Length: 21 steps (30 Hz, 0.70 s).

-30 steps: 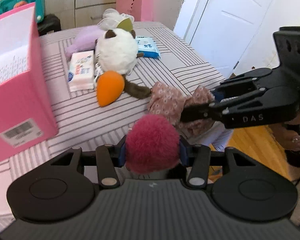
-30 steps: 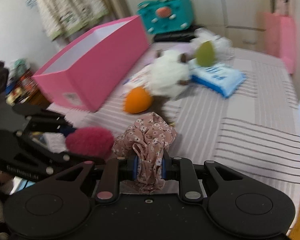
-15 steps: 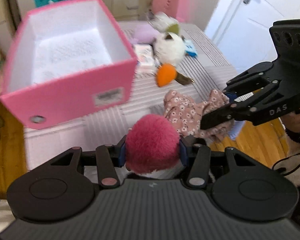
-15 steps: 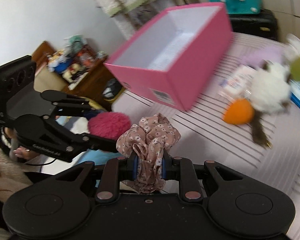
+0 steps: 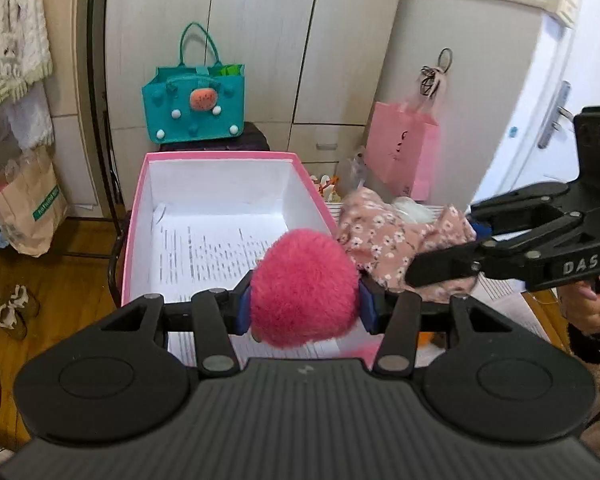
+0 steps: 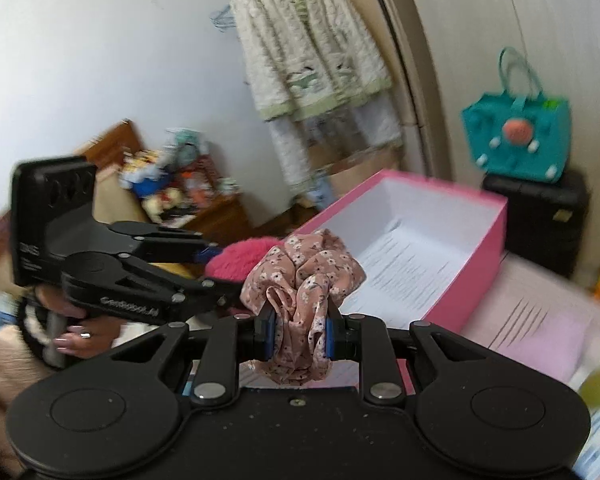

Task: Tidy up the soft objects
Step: 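Carry pom-pom and scrunchie into the pink box and open both tools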

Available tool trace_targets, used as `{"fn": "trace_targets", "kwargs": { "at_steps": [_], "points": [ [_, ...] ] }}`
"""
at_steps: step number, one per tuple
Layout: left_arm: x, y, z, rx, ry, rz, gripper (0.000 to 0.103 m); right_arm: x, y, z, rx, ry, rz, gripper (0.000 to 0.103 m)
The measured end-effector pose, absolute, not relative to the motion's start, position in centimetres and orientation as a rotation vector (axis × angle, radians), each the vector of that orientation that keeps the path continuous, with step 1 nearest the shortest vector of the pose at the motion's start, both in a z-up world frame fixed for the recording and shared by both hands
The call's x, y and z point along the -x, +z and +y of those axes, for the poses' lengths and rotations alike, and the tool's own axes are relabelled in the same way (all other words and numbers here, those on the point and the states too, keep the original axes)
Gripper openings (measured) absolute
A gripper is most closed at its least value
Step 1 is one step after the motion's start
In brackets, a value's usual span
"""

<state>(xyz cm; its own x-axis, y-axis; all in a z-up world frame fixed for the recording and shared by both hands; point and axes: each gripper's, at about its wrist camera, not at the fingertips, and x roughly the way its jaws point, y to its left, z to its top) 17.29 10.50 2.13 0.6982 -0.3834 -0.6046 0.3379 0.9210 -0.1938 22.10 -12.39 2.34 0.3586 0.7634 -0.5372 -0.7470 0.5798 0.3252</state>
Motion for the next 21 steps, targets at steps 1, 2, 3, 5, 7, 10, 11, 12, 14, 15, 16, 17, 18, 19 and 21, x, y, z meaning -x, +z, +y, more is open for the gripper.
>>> {"fn": "trace_targets", "kwargs": {
  "at_steps": [1,2,3,5,7,10,11,12,14,15,16,17,18,19,21],
  "points": [
    [-18.2,2.1,10.8,0.077,-0.397,0.695,0.049,-23.2,2.3,-12.1,0.003,0.954,0.704,0.027],
    [-19.3,1.8,10.8,0.079,-0.391,0.700,0.049,-24.2,2.2,-11.6,0.028,0.936,0.703,0.026],
    [-20.6,1.5,10.7,0.078,-0.383,0.702,0.049,-25.4,2.1,-11.1,0.057,0.908,0.702,0.026],
    [-23.0,1.2,10.6,0.067,-0.358,0.708,0.049,-27.3,2.1,-10.4,0.122,0.872,0.687,0.026],
    [-25.6,0.8,10.6,0.061,-0.329,0.729,0.049,-29.2,1.8,-9.7,0.174,0.853,0.678,0.026],
    [-29.3,0.0,10.9,0.076,-0.312,0.795,0.049,-32.0,1.5,-8.3,0.244,0.835,0.692,0.026],
    [-30.4,-0.4,11.0,0.077,-0.306,0.818,0.049,-32.8,1.2,-7.7,0.273,0.833,0.699,0.026],
    [-31.3,-0.8,11.1,0.084,-0.290,0.835,0.049,-33.5,1.1,-6.9,0.305,0.833,0.705,0.026],
    [-32.7,-1.8,11.4,0.091,-0.260,0.856,0.049,-34.5,0.3,-5.6,0.364,0.830,0.723,0.026],
    [-33.5,-2.3,11.5,0.093,-0.249,0.868,0.049,-34.8,-0.1,-4.9,0.395,0.829,0.736,0.026],
    [-34.3,-2.9,11.6,0.098,-0.237,0.882,0.049,-35.3,-0.6,-4.1,0.424,0.826,0.746,0.026],
    [-34.8,-3.3,11.7,0.102,-0.231,0.892,0.049,-35.9,-1.1,-3.6,0.440,0.821,0.759,0.026],
    [-35.4,-3.9,11.7,0.105,-0.228,0.900,0.049,-36.2,-1.4,-3.4,0.443,0.814,0.772,0.026],
    [-35.8,-4.4,11.7,0.108,-0.221,0.908,0.049,-36.7,-1.8,-3.0,0.444,0.811,0.788,0.026],
    [-36.6,-5.3,11.7,0.115,-0.219,0.924,0.049,-37.3,-2.5,-2.5,0.462,0.806,0.808,0.026]
  ]
}}
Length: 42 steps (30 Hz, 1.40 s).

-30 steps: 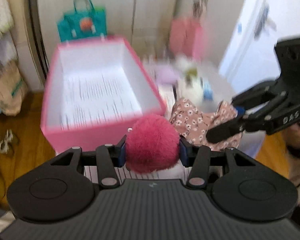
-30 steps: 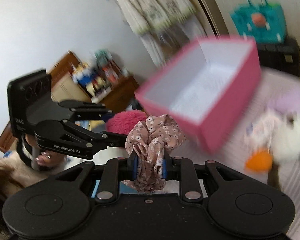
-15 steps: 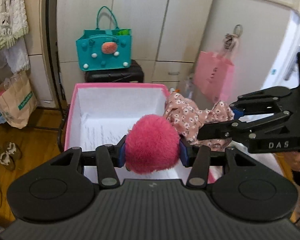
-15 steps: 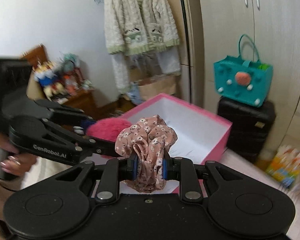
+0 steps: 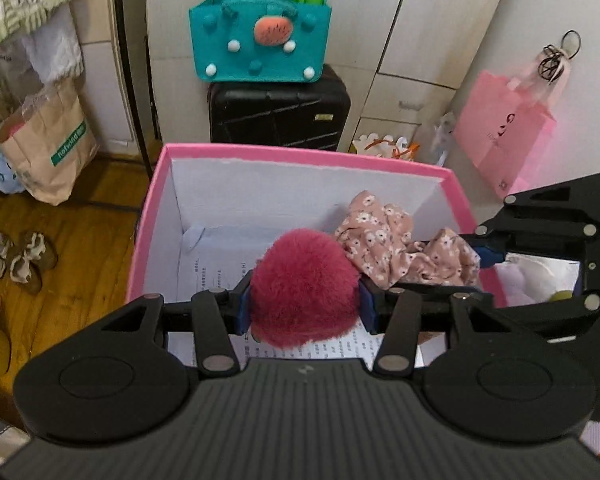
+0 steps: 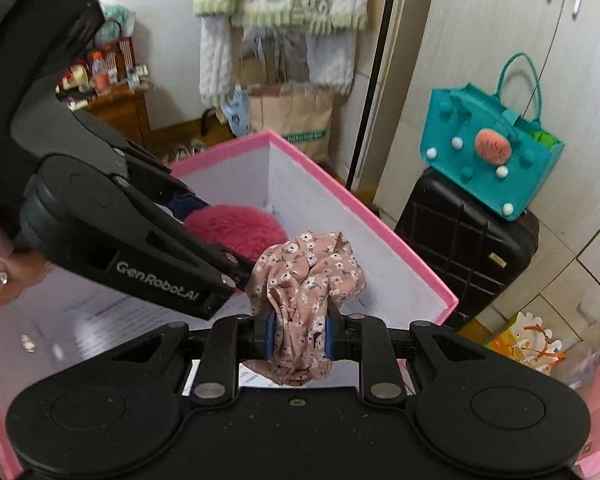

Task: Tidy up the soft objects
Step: 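Carry pom-pom and scrunchie into the pink box and open both tools, then withdraw both tools from the box toward the white plush toy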

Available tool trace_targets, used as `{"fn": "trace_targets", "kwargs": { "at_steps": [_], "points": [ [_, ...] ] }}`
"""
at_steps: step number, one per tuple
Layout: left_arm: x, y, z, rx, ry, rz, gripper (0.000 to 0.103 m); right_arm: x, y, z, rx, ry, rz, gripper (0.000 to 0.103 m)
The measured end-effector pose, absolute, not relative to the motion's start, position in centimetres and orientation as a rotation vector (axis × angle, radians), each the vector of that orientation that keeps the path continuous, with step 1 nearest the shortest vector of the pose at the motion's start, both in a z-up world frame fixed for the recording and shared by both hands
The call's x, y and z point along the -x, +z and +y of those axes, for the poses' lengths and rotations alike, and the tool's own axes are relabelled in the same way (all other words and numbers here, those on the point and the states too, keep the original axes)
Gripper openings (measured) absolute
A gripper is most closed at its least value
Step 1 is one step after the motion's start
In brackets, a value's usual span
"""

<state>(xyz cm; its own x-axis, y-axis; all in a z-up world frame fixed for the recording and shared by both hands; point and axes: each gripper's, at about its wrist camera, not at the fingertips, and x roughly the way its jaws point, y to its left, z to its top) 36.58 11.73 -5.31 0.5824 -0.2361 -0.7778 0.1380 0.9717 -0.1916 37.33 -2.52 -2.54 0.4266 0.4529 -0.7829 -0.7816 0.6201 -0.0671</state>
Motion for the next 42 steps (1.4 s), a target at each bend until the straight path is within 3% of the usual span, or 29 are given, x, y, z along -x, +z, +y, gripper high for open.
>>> {"fn": "trace_targets", "kwargs": {
  "at_steps": [8,12,15,28,31,42],
  "points": [
    [-38.6,-6.7,11.8,0.123,-0.202,0.956,0.051,-38.5,-4.6,-1.0,0.541,0.779,0.847,0.032],
    [-38.2,-6.1,11.6,0.083,-0.226,0.923,0.059,-38.3,-4.9,-1.0,0.588,0.747,0.807,0.048],
    [-37.5,-5.3,11.7,0.071,-0.250,0.895,0.065,-37.7,-4.2,-1.7,0.580,0.734,0.772,0.053],
    [-28.5,1.1,11.9,-0.040,-0.298,0.771,0.074,-30.7,3.6,-9.8,0.180,0.720,0.768,0.057],
    [-25.6,2.4,11.5,-0.086,-0.318,0.733,0.088,-28.5,4.4,-10.7,0.157,0.733,0.766,0.057],
    [-16.0,4.0,8.6,-0.195,-0.405,0.732,0.095,-20.4,6.3,-12.5,0.169,0.764,0.723,0.064]
  ]
}}
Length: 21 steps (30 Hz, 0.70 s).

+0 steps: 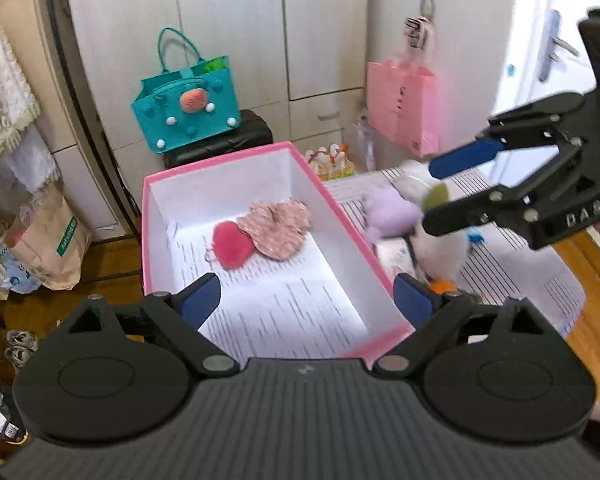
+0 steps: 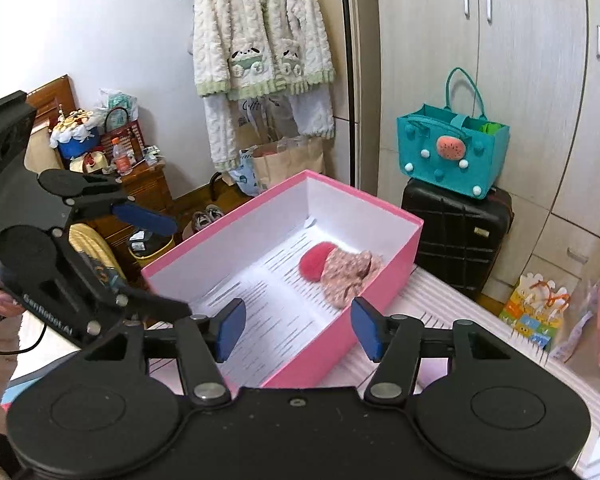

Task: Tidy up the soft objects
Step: 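Withdraw both tools from the box toward the white plush toy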

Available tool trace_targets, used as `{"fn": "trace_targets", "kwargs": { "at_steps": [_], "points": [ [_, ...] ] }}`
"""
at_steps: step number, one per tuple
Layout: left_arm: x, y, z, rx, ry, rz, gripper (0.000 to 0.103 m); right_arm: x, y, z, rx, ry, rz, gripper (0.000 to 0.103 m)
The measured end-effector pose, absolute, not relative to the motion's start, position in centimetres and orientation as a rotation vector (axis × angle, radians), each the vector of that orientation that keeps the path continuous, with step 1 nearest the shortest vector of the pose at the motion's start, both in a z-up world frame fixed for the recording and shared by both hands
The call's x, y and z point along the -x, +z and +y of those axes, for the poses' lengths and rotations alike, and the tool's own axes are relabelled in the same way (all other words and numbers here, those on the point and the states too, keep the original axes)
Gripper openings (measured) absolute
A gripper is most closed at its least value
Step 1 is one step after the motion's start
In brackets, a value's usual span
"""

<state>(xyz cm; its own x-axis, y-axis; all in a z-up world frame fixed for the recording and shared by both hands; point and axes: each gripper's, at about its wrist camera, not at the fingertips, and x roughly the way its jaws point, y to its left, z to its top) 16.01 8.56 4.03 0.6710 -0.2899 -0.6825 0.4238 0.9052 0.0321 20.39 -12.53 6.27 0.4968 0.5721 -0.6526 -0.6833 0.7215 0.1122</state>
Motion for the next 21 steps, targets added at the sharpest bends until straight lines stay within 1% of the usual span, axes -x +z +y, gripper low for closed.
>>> {"fn": "trace_targets", "kwargs": {
  "at_steps": [2,7,12,16,21],
  "points": [
    [-14.6,4.1,8.0,-0.229,-0.401,0.721,0.095,-19.2,6.6,-12.8,0.179,0.762,0.715,0.066],
    [-11.9,4.3,7.2,-0.273,-0.416,0.717,0.097,-16.5,7.2,-13.9,0.187,0.743,0.682,0.080],
    [-10.0,4.0,6.6,-0.286,-0.440,0.739,0.099,-14.5,6.7,-15.7,0.139,0.739,0.715,0.081],
    [-8.4,3.6,5.8,-0.322,-0.459,0.742,0.099,-12.7,5.9,-17.0,0.129,0.714,0.736,0.083],
    [-7.0,3.0,4.6,-0.351,-0.497,0.749,0.099,-10.8,4.9,-18.8,0.123,0.681,0.748,0.083]
  ]
}}
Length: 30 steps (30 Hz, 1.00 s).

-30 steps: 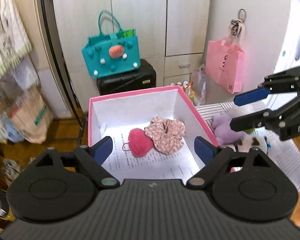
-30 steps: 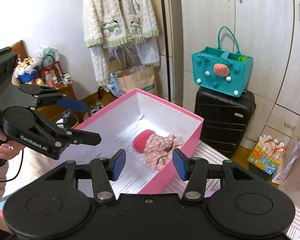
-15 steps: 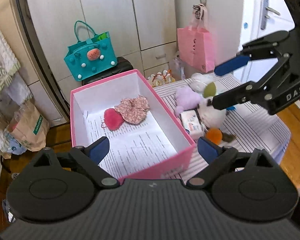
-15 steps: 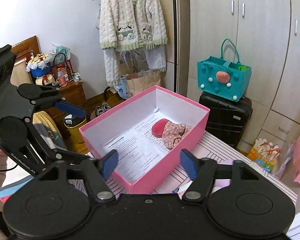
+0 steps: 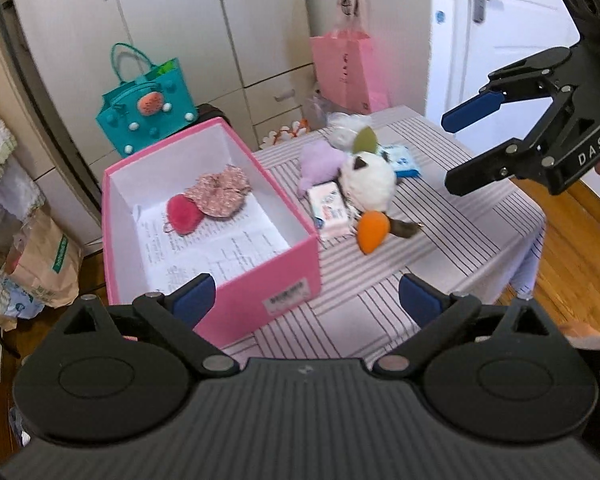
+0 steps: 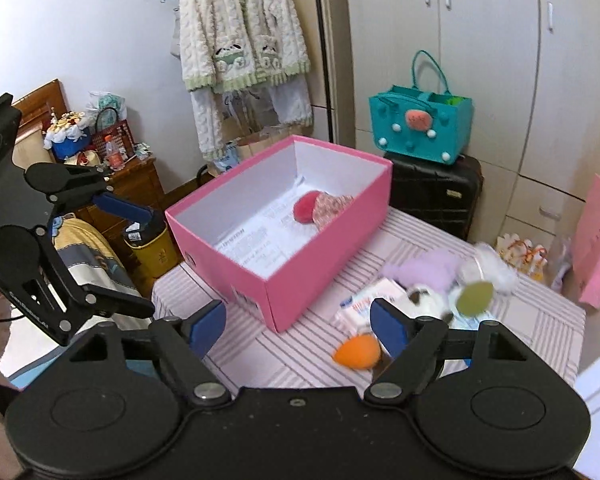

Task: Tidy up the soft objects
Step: 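Withdraw both tools from the box toward the white plush toy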

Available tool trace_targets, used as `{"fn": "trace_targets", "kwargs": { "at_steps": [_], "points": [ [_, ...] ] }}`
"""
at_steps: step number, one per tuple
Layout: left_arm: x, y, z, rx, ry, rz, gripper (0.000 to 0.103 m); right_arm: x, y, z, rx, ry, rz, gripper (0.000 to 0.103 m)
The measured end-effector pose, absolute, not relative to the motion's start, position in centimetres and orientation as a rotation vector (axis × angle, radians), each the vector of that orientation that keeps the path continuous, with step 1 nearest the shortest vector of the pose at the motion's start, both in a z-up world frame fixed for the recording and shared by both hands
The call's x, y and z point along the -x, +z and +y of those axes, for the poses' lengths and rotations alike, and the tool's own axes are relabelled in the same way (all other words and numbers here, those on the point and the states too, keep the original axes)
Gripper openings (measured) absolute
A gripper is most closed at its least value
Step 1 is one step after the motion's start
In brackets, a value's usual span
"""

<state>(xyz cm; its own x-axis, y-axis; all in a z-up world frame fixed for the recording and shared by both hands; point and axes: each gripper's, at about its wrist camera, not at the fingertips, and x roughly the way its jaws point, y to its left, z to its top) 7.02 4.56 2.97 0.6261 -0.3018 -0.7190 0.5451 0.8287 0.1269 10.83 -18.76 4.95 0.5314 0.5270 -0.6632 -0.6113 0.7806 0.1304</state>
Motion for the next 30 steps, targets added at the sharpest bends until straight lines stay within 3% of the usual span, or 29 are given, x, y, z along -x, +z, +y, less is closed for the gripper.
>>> {"fn": "trace_targets", "kwargs": {
  "at_steps": [12,30],
  "points": [
    [-6.8,-0.2,2.5,-0.379,-0.620,0.797,0.099,-7.5,-0.4,-24.0,0.036,0.595,0.804,0.083],
    [-8.0,-5.7,-2.0,-0.381,-0.679,0.635,0.098,-10.3,-7.4,-25.8,0.020,0.538,0.736,0.083]
  ]
}}
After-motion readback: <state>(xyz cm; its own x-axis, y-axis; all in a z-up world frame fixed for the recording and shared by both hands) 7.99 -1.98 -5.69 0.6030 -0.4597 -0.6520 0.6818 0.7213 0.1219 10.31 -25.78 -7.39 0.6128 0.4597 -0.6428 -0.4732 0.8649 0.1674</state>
